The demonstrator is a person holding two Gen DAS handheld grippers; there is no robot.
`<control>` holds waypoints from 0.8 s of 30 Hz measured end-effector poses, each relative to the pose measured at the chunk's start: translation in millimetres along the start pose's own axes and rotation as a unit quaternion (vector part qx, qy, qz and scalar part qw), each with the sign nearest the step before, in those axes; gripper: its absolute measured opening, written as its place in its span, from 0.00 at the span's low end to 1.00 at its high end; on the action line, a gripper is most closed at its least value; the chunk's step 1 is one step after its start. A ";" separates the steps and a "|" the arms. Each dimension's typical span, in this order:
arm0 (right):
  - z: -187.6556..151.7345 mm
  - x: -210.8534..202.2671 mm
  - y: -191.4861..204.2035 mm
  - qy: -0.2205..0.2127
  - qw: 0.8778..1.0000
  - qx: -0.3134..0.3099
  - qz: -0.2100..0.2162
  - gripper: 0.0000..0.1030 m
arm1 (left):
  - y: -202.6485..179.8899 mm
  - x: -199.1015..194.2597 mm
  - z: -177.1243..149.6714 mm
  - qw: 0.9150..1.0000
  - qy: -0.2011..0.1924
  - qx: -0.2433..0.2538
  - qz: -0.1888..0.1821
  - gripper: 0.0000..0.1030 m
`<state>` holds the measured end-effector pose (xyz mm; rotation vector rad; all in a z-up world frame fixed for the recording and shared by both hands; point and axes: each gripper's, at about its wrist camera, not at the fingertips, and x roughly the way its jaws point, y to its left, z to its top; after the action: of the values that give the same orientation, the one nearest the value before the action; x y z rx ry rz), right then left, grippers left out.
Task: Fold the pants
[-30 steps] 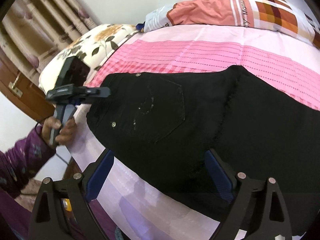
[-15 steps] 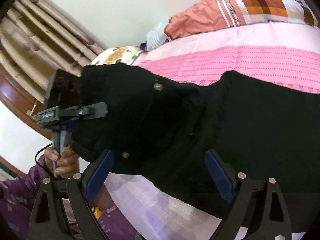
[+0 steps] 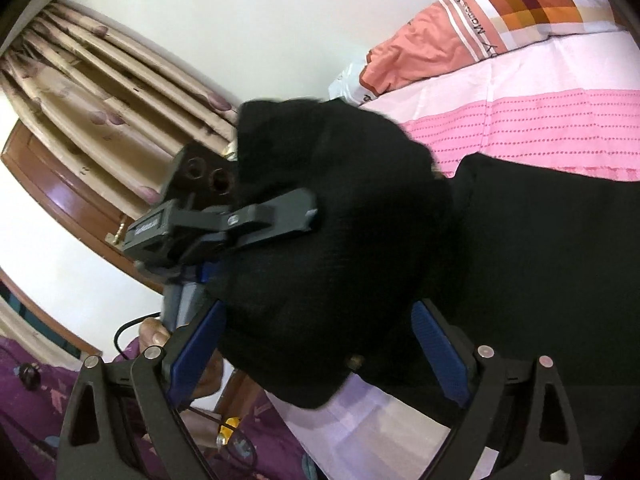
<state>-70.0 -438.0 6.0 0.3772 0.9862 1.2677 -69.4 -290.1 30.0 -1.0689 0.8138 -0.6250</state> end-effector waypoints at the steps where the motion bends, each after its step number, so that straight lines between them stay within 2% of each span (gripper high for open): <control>1: 0.9 -7.9 -3.4 -0.005 1.000 0.000 0.002 0.90 | -0.2 7.2 0.9 1.000 0.003 -0.004 -0.003 0.27; 7: 4.9 -57.0 -30.0 -0.024 0.999 -0.008 -0.022 0.92 | -1.6 77.0 12.4 0.999 0.039 -0.024 -0.023 0.27; 9: 3.4 -69.1 -46.9 -0.028 0.999 0.016 -0.023 0.93 | -7.3 98.8 15.2 0.998 0.053 -0.014 -0.032 0.26; 12: -5.6 -69.0 -76.6 -0.009 0.998 0.054 -0.024 0.93 | -12.5 130.8 21.5 0.997 0.070 -0.010 -0.032 0.25; 14: -13.7 -69.4 -96.4 -0.009 0.996 0.084 -0.027 0.93 | -20.8 137.7 24.8 0.998 0.065 0.015 -0.009 0.25; 16: -18.9 -72.1 -109.5 -0.018 0.994 0.104 -0.013 0.93 | -28.7 129.9 29.3 0.999 0.047 0.027 -0.004 0.25; 19: -17.6 -69.9 -114.3 -0.022 0.994 0.106 -0.004 0.93 | -35.7 109.2 33.4 0.997 0.018 0.048 0.054 0.33; 21: -14.2 -64.3 -114.5 -0.015 0.995 0.099 -0.011 0.93 | -37.3 92.3 33.1 0.995 0.001 0.052 0.087 0.48; 24: -8.5 -55.4 -114.6 -0.001 0.996 0.091 -0.021 0.91 | -30.5 74.0 23.9 0.991 -0.008 0.050 0.122 0.55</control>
<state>-4.5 -526.0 -59.2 0.4960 1.1063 1.1437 -9.9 -346.8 44.4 -0.8657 0.8738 -0.4453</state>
